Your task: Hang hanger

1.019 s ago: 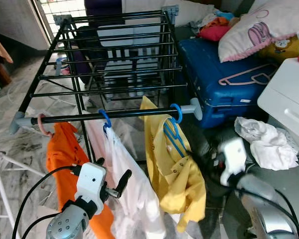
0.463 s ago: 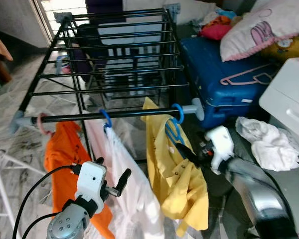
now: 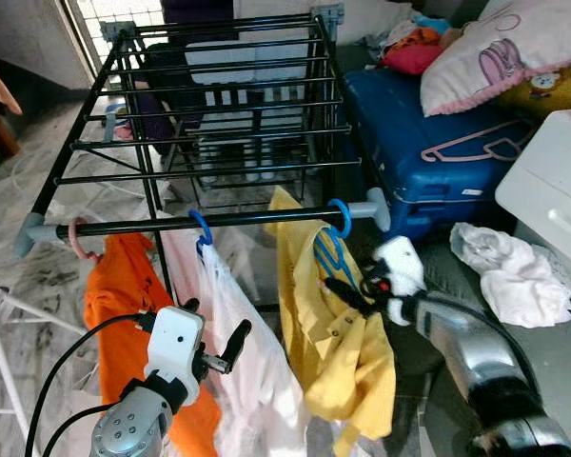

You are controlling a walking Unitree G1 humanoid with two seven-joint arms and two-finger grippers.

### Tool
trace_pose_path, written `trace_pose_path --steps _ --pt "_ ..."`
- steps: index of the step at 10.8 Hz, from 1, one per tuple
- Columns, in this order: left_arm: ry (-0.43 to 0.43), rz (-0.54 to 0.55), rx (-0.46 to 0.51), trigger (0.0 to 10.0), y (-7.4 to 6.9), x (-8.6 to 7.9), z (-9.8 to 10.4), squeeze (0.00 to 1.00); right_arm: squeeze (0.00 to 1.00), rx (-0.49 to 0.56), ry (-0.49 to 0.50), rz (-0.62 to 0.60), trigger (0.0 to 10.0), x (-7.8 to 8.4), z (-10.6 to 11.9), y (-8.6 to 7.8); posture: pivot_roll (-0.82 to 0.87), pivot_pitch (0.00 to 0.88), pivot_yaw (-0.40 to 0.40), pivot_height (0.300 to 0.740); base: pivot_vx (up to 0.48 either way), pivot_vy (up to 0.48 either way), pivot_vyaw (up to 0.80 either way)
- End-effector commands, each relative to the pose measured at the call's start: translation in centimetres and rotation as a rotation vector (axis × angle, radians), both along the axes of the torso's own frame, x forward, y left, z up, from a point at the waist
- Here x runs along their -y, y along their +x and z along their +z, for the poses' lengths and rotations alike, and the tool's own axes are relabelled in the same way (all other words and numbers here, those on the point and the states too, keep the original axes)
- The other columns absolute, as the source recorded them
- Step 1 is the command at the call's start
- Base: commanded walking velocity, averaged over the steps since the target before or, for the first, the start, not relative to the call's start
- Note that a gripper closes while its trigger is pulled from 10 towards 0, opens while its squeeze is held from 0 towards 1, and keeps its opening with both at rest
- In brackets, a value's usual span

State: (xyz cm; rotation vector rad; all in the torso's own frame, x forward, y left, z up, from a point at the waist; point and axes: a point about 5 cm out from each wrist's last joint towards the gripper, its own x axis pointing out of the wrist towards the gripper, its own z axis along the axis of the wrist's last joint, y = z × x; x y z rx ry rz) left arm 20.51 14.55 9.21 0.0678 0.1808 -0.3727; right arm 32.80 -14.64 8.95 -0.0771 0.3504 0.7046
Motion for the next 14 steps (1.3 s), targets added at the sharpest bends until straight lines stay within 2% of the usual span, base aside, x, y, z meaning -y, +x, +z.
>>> trace_pose_path --steps 1,2,6,8,11,14 --pt "0.016 0.009 -0.015 10.0 -0.1 -0.3 -0.2 0.0 0.0 -0.013 -0.006 0.03 1.3 -0.6 0.1 0.2 0.04 0.041 0.037 0.74 0.0 0.0 0.0" --pt "0.015 0.013 -0.016 10.0 -0.1 -0.3 -0.2 0.0 0.0 -0.029 -0.008 0.021 0.0 -0.8 0.0 0.5 0.04 0.042 0.036 0.74 0.0 0.0 0.0" --pt "0.009 0.014 -0.031 10.0 -0.4 -0.3 -0.4 0.0 0.0 -0.119 0.028 0.013 0.0 -1.3 -1.0 0.5 0.03 0.051 0.042 0.74 0.0 0.0 0.0" --pt "0.009 0.007 -0.039 10.0 -0.4 -0.2 -0.6 0.0 0.0 -0.119 0.022 0.003 0.0 -1.4 -1.2 0.5 0.03 0.05 0.044 0.74 0.0 0.0 0.0" --pt "0.011 -0.005 -0.055 10.0 -0.5 -0.1 -0.8 0.0 0.0 -0.19 0.053 -0.028 0.0 -1.7 -2.0 0.3 0.03 0.038 0.049 0.74 0.0 0.0 0.0" --pt "0.015 -0.006 -0.063 10.0 -0.5 -0.2 -1.0 0.0 0.0 -0.211 0.046 -0.037 0.0 -1.6 -2.5 0.2 0.03 0.02 0.049 0.74 0.0 0.0 0.0"
